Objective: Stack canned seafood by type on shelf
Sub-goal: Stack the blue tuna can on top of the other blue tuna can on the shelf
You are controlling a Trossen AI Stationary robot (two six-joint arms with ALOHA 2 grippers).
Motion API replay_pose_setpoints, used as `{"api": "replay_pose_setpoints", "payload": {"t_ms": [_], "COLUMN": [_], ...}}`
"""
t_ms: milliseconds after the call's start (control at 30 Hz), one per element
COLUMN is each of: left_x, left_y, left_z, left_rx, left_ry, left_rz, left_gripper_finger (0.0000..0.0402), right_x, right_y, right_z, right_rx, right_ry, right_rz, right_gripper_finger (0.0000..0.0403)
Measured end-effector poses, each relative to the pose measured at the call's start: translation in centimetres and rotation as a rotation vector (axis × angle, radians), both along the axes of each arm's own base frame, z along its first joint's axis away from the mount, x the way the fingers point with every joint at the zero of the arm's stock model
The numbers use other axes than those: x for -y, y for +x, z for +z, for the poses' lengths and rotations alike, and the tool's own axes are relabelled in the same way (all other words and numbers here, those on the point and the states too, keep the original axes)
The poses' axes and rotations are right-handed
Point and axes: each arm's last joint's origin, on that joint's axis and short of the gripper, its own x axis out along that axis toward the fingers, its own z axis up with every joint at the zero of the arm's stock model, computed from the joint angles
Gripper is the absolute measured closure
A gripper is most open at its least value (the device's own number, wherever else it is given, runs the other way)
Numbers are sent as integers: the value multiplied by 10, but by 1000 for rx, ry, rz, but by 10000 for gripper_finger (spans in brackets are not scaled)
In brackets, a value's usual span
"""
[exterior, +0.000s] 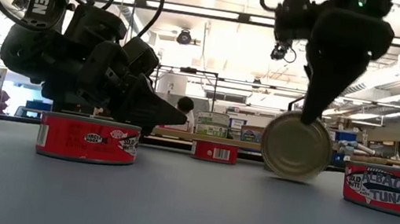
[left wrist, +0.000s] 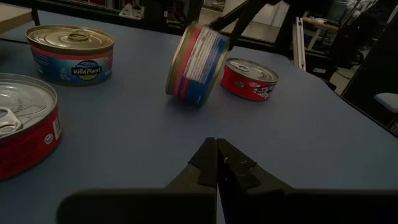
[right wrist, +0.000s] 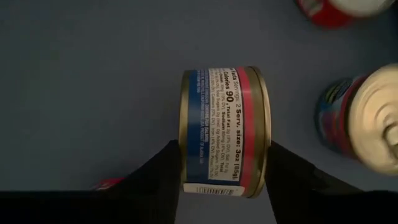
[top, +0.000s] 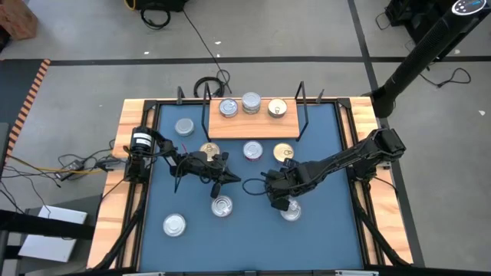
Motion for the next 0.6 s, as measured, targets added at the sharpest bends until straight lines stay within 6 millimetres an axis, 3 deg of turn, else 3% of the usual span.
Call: {"api": "replay_pose_setpoints", "payload": {"t_ms": [133, 300, 467, 600], "left_x": [0, 0, 0, 0], "left_y": [0, 0, 0, 0], "left_z": [0, 0, 0, 0], "left_rx": [0, 0, 0, 0], "left_ry": [0, 0, 0, 0], "left_rz": [0, 0, 0, 0], "left_gripper_finger": [398, 398, 398, 398], "right_x": [0, 11, 40, 73], "right_y": [5, 8, 14, 18], "right_z": [20, 47, 64, 68], "right_rx": [12, -17, -76, -198], "right_ry": [-76, -291, -585, -776], "right_rz": [60, 125, 177, 209], "right_gripper_finger": [214, 214, 214, 214]}}
